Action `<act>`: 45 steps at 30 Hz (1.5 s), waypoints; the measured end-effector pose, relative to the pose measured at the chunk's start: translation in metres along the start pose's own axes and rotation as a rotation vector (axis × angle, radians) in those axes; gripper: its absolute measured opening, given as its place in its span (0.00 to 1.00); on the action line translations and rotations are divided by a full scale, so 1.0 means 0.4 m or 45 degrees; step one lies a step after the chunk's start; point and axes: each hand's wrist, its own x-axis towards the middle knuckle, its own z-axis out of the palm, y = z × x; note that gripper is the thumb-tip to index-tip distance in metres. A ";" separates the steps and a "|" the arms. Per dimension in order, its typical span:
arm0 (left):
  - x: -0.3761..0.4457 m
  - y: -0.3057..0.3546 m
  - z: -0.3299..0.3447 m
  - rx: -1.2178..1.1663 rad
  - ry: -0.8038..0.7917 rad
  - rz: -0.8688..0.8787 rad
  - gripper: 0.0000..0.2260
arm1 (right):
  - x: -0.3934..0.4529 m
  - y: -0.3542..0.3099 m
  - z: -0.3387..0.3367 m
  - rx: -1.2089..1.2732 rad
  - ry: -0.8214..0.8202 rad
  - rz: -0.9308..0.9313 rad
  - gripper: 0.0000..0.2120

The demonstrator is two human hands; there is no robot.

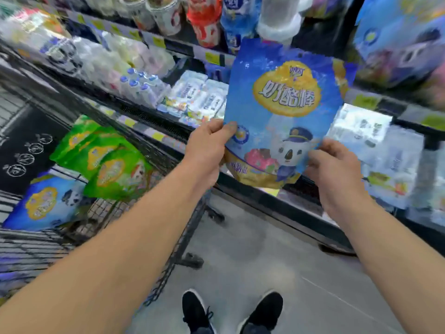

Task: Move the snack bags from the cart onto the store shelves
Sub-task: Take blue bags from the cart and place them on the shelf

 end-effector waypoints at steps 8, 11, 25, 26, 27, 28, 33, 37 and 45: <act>0.084 -0.062 0.314 0.321 -0.065 0.058 0.14 | 0.110 -0.018 -0.300 -0.321 0.243 -0.028 0.07; 0.126 -0.065 0.388 0.392 -0.090 0.032 0.13 | 0.144 -0.038 -0.346 -0.375 0.338 -0.057 0.06; 0.345 0.074 0.576 0.315 -0.321 0.154 0.09 | 0.323 -0.234 -0.351 -0.628 0.734 -0.347 0.05; 0.363 0.086 0.585 0.329 -0.326 0.185 0.10 | 0.334 -0.245 -0.346 -0.652 0.769 -0.362 0.06; 0.381 0.095 0.594 0.361 -0.319 0.234 0.10 | 0.346 -0.256 -0.342 -0.657 0.793 -0.377 0.08; 0.395 0.106 0.599 0.437 -0.301 0.300 0.11 | 0.360 -0.267 -0.338 -0.662 0.810 -0.384 0.10; 0.446 0.116 0.611 0.594 -0.278 0.484 0.14 | 0.406 -0.283 -0.312 -0.481 0.850 -0.282 0.06; 0.474 0.109 0.617 0.497 -0.360 0.324 0.10 | 0.427 -0.251 -0.300 -0.382 0.850 -0.249 0.08; 0.440 0.038 0.531 0.489 -0.440 0.193 0.09 | 0.358 -0.185 -0.242 -0.294 0.777 -0.268 0.14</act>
